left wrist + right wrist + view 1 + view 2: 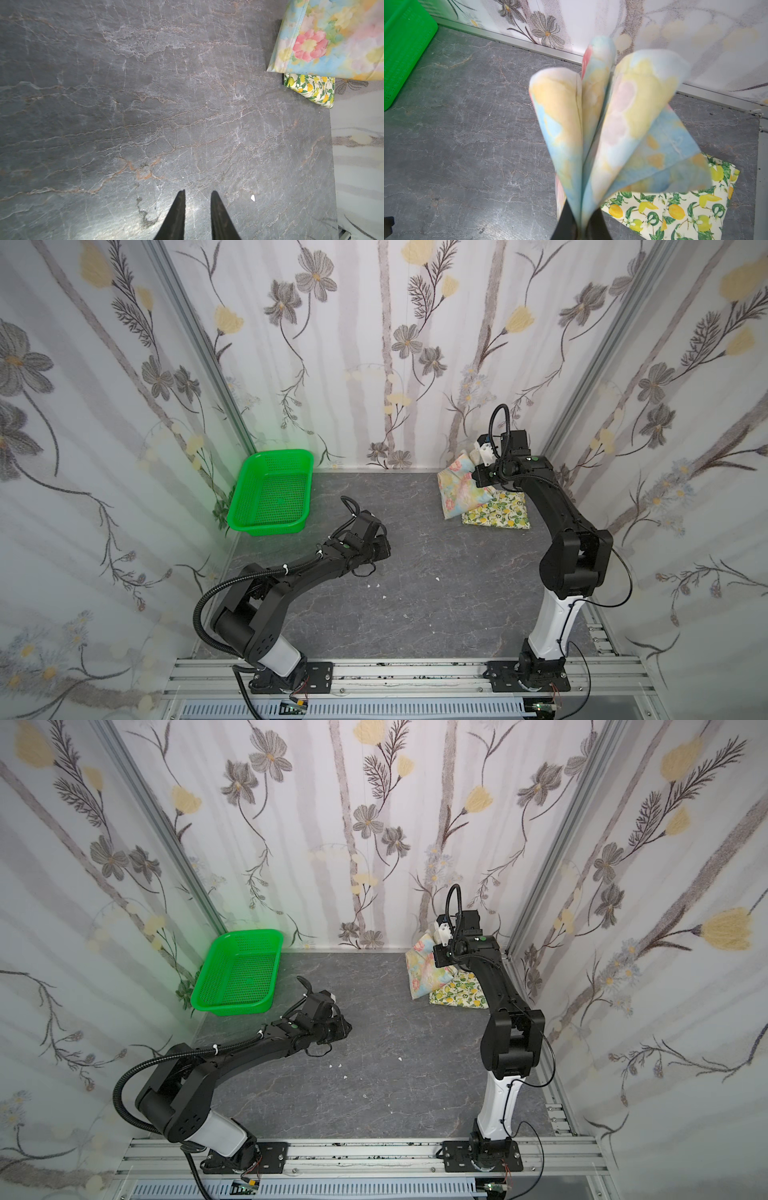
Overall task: Fold and stack the skirts
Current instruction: 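Lift the floral bundle with the right gripper toward the lemon skirt while left withdraws, then lower the floral bundle onto the lemon-print skirt with the right gripper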
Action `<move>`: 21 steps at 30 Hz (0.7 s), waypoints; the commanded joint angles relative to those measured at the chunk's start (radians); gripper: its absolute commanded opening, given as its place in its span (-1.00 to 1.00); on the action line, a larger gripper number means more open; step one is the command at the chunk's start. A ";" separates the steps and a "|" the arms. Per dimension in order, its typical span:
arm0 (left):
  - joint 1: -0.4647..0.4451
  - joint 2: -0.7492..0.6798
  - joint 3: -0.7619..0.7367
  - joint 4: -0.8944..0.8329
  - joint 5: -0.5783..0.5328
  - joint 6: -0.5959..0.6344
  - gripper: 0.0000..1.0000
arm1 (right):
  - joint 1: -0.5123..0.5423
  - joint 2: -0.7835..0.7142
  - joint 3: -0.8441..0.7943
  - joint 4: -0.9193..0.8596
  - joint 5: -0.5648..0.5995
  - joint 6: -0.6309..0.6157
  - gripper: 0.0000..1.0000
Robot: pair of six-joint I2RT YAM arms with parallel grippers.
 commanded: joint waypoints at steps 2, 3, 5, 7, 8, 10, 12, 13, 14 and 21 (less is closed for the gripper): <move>0.001 0.006 0.014 0.004 0.017 -0.016 -0.51 | -0.034 -0.006 0.045 0.004 -0.080 -0.040 -1.00; 0.001 0.007 0.017 0.004 0.021 -0.016 -0.51 | -0.043 -0.002 0.056 -0.005 -0.096 -0.042 -1.00; 0.003 0.009 0.019 0.004 0.023 -0.017 -0.51 | -0.060 -0.001 0.059 -0.013 -0.132 -0.045 -1.00; 0.004 0.014 0.021 0.003 0.025 -0.019 -0.51 | -0.075 -0.002 0.059 -0.019 -0.166 -0.046 -1.00; 0.004 0.017 0.021 0.003 0.027 -0.020 -0.51 | -0.083 -0.002 0.060 -0.024 -0.182 -0.050 -1.00; 0.004 0.024 0.022 0.004 0.029 -0.029 -0.51 | -0.096 -0.002 0.059 -0.031 -0.212 -0.050 -1.00; 0.005 0.031 0.025 0.004 0.032 -0.034 -0.51 | -0.112 -0.002 0.059 -0.038 -0.237 -0.056 -1.00; 0.004 0.033 0.025 0.004 0.033 -0.036 -0.51 | -0.118 -0.001 0.059 -0.040 -0.238 -0.058 -1.00; 0.005 0.035 0.026 0.004 0.035 -0.037 -0.51 | -0.125 0.002 0.059 -0.045 -0.240 -0.061 -1.00; 0.006 0.052 0.034 0.003 0.045 -0.043 -0.51 | -0.175 0.051 0.060 -0.086 -0.278 -0.077 -1.00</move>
